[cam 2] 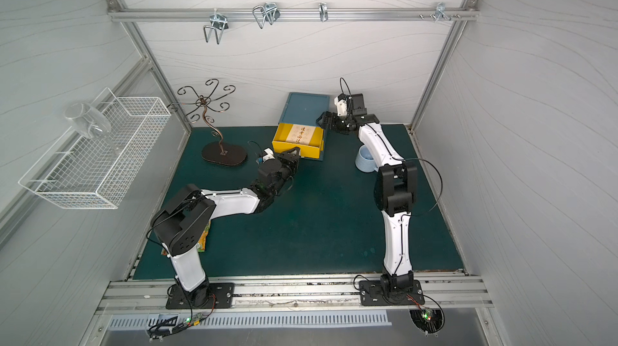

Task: Take the postcards out of the drawer
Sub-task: Open the drawer in the storage box.

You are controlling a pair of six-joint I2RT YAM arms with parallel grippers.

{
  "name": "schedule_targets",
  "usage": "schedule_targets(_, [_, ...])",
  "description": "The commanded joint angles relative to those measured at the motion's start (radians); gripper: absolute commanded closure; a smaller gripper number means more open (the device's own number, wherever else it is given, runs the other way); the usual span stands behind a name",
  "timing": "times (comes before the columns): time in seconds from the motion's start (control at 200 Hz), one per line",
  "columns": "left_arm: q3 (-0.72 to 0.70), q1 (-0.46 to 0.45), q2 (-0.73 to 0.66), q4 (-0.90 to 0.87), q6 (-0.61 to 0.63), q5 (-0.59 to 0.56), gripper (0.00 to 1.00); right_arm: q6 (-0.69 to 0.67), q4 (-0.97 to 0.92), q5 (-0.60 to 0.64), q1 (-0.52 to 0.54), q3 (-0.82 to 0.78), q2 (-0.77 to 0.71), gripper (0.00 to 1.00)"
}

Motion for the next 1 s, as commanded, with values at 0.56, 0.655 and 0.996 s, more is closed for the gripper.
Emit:
schedule_targets(0.56, [-0.092,-0.054,-0.133,-0.074,0.0,-0.052,0.57,-0.021,-0.125,0.054,0.007,-0.032,-0.003,0.06])
schedule_targets(0.655, [-0.085,-0.061,-0.127,-0.074,0.002,-0.047,0.57,-0.023,-0.127,0.055,0.007,-0.032,-0.004,0.06])
schedule_targets(0.996, [-0.085,-0.075,-0.115,-0.071,-0.006,-0.039,0.53,-0.017,-0.126,0.053,0.009,-0.032,-0.008,0.06])
